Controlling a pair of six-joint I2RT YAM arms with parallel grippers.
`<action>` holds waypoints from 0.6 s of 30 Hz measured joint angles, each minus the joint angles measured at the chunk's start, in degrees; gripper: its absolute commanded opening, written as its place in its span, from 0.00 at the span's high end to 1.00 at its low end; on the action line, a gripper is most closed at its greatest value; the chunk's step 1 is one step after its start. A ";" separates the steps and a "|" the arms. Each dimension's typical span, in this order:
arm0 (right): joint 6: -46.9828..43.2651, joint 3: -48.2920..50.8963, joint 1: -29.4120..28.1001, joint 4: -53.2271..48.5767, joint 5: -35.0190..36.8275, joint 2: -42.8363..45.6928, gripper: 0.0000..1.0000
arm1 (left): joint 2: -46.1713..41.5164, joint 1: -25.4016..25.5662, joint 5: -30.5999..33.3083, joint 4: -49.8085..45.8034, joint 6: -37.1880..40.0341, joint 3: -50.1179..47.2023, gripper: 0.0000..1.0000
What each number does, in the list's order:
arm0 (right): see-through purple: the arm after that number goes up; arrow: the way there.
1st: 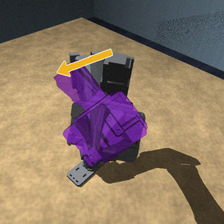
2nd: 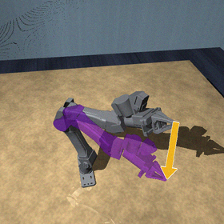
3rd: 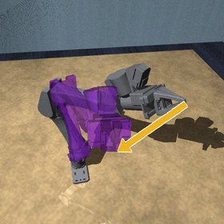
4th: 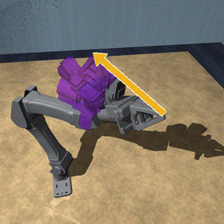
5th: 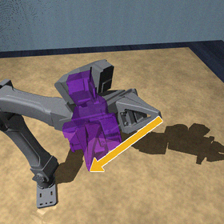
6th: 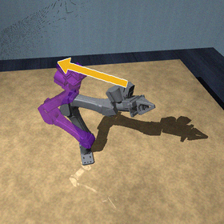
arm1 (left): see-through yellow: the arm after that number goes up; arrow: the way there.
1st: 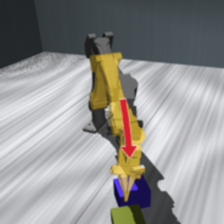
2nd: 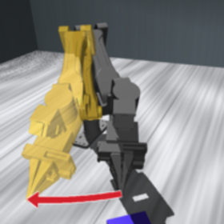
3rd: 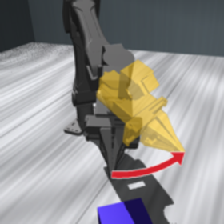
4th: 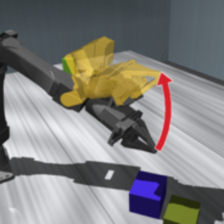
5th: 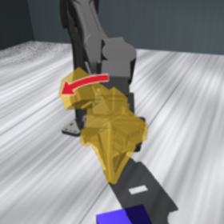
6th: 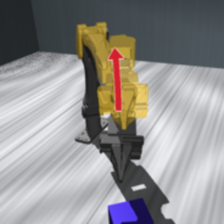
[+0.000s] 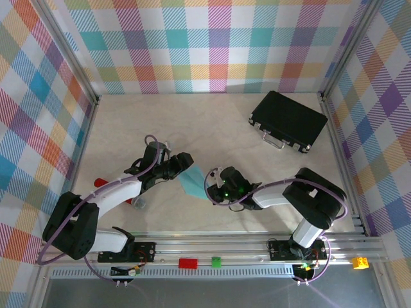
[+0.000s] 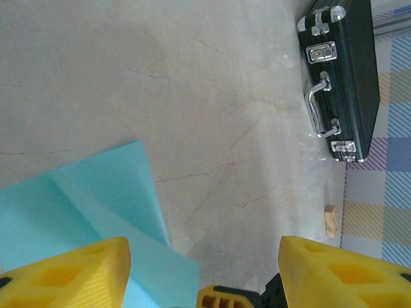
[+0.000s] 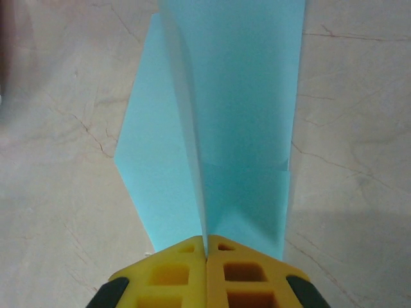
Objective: Fold a paper plane with a square sheet of paper (pick it up from the middle)
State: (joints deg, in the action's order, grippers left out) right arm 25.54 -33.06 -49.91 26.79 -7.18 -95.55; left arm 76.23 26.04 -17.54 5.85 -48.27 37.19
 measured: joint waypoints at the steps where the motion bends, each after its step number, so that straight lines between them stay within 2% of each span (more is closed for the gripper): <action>1: 0.81 -0.48 0.61 -0.48 -1.31 -0.37 0.97 | 0.04 0.00 -0.26 0.07 0.09 -0.04 0.41; 6: 3.61 -2.64 1.99 -2.12 -5.77 -2.67 0.95 | 0.96 0.00 -2.05 0.52 0.13 -0.44 0.52; 12: 6.47 -2.95 2.82 -2.47 -9.40 -3.43 0.95 | 2.67 0.00 -4.70 2.43 -0.13 -2.19 0.75; 18: 11.06 -2.95 4.66 -1.09 -13.97 -4.79 0.96 | 4.66 0.00 -6.99 5.29 -0.83 -3.67 0.85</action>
State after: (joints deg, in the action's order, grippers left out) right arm 36.60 -36.01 -45.25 25.69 -21.15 -100.33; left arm 80.88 26.04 -24.53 11.14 -49.10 33.52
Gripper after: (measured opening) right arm 0.058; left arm 0.166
